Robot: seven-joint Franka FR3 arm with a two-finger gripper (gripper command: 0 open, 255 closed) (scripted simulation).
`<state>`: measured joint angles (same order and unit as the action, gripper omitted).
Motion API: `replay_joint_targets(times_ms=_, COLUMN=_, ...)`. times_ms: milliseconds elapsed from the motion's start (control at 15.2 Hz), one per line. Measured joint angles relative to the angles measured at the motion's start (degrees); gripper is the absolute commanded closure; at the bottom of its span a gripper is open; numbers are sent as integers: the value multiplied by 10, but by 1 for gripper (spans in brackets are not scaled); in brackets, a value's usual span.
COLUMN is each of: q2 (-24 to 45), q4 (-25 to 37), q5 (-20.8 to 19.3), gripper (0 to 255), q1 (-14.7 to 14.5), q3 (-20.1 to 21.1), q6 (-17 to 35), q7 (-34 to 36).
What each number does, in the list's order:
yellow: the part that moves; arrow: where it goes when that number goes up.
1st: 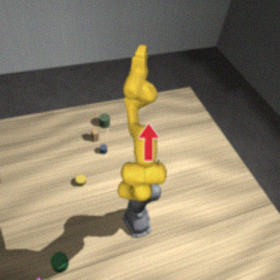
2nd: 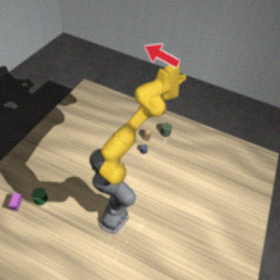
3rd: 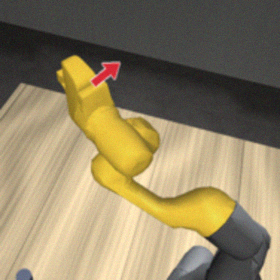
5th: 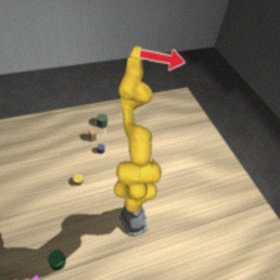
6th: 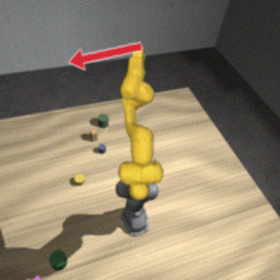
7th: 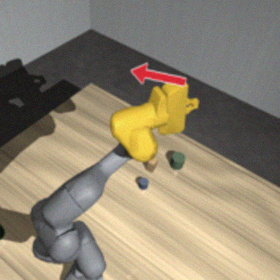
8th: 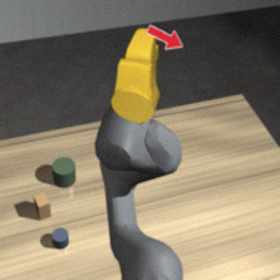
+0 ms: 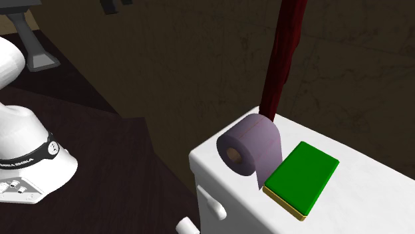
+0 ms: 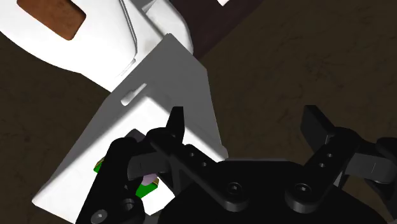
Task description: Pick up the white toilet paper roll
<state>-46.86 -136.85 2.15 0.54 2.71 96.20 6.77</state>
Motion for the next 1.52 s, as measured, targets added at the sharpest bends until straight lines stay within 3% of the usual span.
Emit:
replay_joint_targets(times_ms=132, q2=-1, q4=-8, q5=-8, gripper=0, q1=-2, q3=-3, q6=6, q7=-12)
replay_joint_targets(times_ms=528, q2=21, q4=-54, q5=-109, gripper=0, q1=-9, q3=-45, q6=78, q7=-166)
replay_joint_targets(times_ms=1056, q2=103, q4=-93, q5=-260, gripper=0, q1=-7, q3=-113, q6=241, q7=-364)
replay_joint_targets(times_ms=1518, q2=222, q4=-68, q5=-385, gripper=0, q1=-1, q3=-166, q6=402, q7=-506)
